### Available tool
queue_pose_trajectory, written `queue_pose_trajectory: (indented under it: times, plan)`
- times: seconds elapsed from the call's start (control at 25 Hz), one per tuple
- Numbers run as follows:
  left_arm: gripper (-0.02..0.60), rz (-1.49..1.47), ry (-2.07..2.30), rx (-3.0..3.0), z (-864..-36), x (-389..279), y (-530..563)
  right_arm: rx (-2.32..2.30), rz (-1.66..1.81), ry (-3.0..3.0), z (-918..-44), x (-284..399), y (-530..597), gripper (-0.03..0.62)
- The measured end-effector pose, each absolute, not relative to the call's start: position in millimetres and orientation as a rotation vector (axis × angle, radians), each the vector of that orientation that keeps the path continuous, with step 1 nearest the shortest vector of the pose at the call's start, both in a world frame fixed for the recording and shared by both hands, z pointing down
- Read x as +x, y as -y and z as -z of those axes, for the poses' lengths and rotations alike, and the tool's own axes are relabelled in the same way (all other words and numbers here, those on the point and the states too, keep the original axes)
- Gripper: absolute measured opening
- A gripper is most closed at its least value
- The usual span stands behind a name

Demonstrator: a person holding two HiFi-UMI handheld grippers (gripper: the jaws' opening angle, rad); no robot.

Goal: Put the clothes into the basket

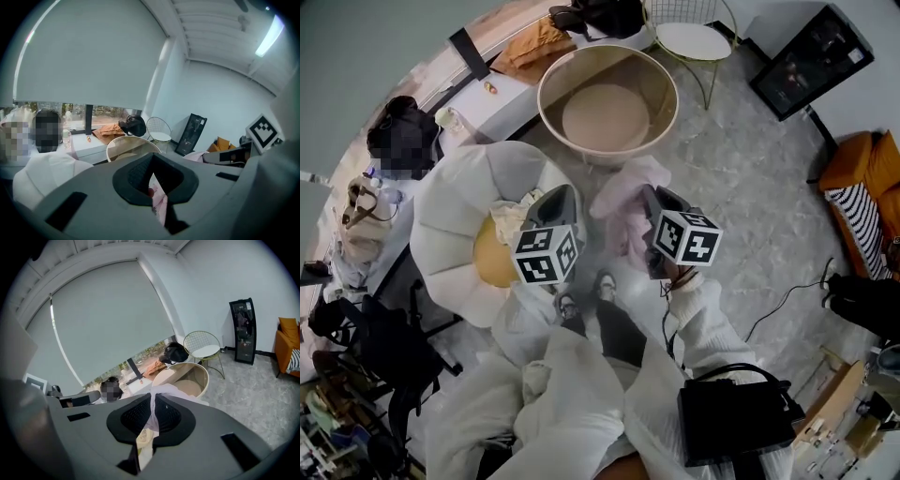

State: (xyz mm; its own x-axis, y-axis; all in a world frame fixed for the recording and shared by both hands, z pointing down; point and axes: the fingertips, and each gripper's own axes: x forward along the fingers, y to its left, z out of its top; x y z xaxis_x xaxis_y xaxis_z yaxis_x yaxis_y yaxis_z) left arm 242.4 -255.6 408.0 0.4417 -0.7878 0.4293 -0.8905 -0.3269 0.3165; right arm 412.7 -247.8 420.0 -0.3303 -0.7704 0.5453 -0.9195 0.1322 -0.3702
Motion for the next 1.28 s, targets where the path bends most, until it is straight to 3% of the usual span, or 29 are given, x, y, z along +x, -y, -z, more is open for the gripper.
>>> queue_pose_trajectory:
  times: [0.32, 0.4, 0.44, 1.28]
  plan:
    - [0.006, -0.323, 1.436, 2.117, -437.9, 250.4, 259.2, 1.556, -1.027, 2.119, -469.1, 422.3, 263.3, 0.045]
    - [0.006, -0.331, 1.447, 2.096, -444.3, 248.2, 262.1, 1.593, -0.998, 2.133, -469.8, 426.0, 272.8, 0.173]
    - [0.006, -0.331, 1.454, 2.085, -446.7, 247.0, 264.2, 1.615, -0.975, 2.147, -466.5, 428.0, 278.9, 0.183]
    - [0.006, -0.321, 1.461, 2.070, -449.8, 256.9, 268.2, 1.652, -0.964, 2.148, -463.2, 439.7, 287.7, 0.183]
